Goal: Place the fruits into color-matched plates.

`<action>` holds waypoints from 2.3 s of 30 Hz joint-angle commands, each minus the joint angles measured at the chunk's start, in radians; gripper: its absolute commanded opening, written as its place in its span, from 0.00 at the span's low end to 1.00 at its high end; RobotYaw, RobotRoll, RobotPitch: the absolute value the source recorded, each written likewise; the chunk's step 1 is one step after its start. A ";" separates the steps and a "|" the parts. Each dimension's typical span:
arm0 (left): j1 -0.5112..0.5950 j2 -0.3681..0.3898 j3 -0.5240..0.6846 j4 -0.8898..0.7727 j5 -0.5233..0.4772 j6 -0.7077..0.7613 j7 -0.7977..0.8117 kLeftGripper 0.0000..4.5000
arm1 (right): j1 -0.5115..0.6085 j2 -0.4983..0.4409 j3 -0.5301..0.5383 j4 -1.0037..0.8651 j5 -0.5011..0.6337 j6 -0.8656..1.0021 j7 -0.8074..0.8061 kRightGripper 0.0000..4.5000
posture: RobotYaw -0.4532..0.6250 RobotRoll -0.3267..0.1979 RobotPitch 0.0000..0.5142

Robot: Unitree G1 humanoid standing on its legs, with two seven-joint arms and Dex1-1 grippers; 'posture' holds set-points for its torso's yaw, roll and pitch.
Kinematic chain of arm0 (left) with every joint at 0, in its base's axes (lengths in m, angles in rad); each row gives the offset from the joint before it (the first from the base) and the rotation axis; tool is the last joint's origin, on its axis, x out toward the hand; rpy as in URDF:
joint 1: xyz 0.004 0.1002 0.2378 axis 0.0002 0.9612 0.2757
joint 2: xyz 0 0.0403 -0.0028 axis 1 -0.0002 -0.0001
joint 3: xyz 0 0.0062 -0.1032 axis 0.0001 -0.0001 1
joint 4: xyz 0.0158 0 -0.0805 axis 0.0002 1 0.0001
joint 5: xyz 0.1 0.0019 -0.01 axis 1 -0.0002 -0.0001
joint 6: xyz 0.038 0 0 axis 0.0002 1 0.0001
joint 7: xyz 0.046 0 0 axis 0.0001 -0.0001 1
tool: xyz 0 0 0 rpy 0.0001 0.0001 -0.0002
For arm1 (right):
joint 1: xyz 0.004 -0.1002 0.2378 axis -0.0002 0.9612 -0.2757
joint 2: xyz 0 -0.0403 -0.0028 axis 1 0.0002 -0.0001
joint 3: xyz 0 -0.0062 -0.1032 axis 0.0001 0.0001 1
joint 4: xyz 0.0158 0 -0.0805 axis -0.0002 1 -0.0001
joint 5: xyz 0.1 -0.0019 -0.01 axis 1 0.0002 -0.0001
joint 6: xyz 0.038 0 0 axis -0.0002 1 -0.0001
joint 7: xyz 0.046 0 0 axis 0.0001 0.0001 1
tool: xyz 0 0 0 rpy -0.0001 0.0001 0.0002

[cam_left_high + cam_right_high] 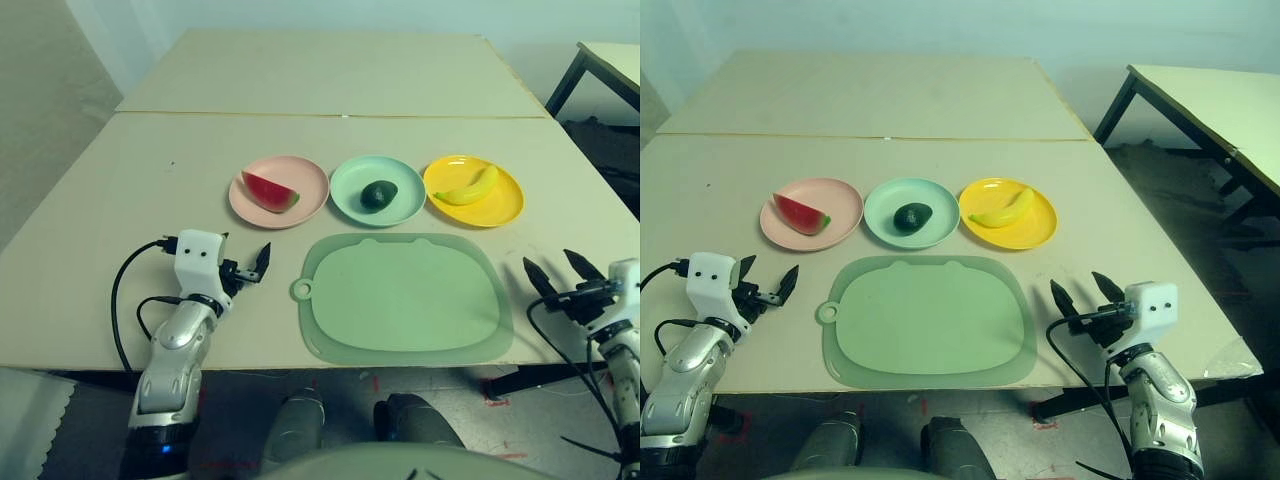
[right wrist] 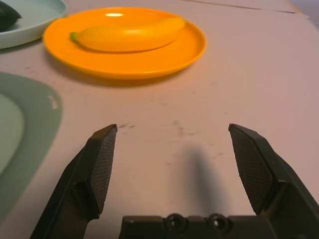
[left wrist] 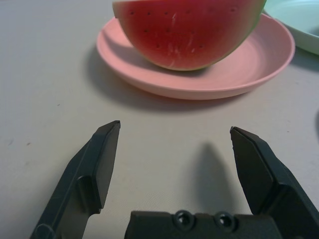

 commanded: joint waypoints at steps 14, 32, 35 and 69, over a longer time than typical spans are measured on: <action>0.060 -0.012 0.047 -0.005 -0.010 -0.017 0.045 1.00 | -0.084 -0.037 -0.056 0.149 0.017 -0.031 0.052 1.00 | 0.50 0.62 0.16; 0.013 0.017 0.085 0.028 -0.049 -0.023 0.035 0.01 | -0.059 0.003 -0.035 0.079 0.014 -0.042 0.106 0.00 | 0.51 0.62 0.15; 0.003 0.023 0.086 0.032 -0.044 -0.022 0.037 0.01 | -0.063 0.008 -0.038 0.082 0.017 -0.039 0.107 0.00 | 0.51 0.62 0.14; -0.052 0.060 0.063 0.031 -0.031 0.005 0.025 1.00 | 0.017 0.099 -0.003 -0.085 0.017 -0.006 0.061 0.99 | 0.50 0.62 0.16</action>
